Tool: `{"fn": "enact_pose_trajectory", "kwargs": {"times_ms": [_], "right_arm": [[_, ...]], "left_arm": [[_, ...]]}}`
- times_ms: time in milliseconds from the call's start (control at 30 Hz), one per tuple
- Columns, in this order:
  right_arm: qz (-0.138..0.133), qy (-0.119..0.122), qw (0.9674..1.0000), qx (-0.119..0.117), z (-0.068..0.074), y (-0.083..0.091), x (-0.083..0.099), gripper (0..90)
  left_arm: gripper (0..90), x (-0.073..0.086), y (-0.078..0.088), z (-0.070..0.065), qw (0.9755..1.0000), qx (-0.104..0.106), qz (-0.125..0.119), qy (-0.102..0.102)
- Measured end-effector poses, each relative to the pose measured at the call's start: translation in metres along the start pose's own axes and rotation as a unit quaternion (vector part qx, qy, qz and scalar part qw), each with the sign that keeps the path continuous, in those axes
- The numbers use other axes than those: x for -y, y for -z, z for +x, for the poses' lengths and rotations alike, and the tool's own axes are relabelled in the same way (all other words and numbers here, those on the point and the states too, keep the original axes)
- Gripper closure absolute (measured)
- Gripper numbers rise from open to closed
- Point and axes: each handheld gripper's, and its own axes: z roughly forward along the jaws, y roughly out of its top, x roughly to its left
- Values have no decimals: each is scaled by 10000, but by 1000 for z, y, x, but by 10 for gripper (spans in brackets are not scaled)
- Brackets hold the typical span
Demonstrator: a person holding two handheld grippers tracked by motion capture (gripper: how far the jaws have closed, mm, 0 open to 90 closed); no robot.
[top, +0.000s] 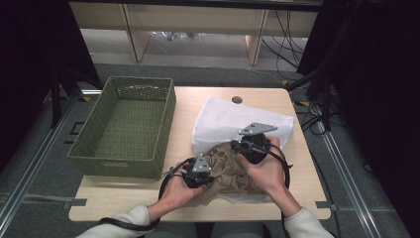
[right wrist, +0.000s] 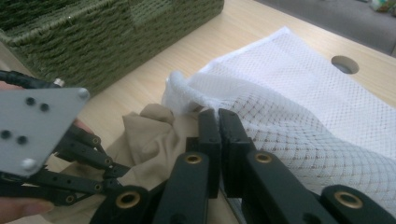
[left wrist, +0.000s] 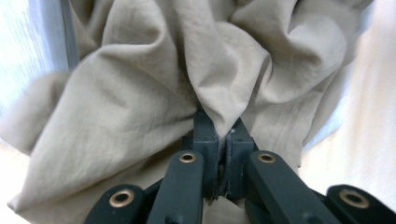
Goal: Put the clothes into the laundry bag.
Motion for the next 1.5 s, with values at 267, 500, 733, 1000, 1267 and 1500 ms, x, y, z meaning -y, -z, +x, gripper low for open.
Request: {"fn": "enact_pose_trajectory", "kwargs": {"times_ms": [267,500,733,1000,1267,1500], "right_arm": [[-201,148,9997,2,3,7,-4,899],[-336,-17,9994,-24,9,16,-8,900],[-580,-76,9982,-158,15,25,-12,899],[-533,60,9984,-149,12,23,-12,899],[-362,61,9992,-131,3,8,-6,899],[-181,-48,9997,-169,-3,-2,0,899]], "left_arm": [[865,-31,25,-8,9963,-5,-856,-103],[866,-50,43,-10,9918,-101,-1269,-148],[866,-65,59,-14,9865,-216,-1602,-275],[863,-66,38,-3,9902,-347,-1323,-298],[859,-60,0,8,9930,-510,-1036,-235],[831,-52,-20,9,9928,-568,-1024,-243]]}}
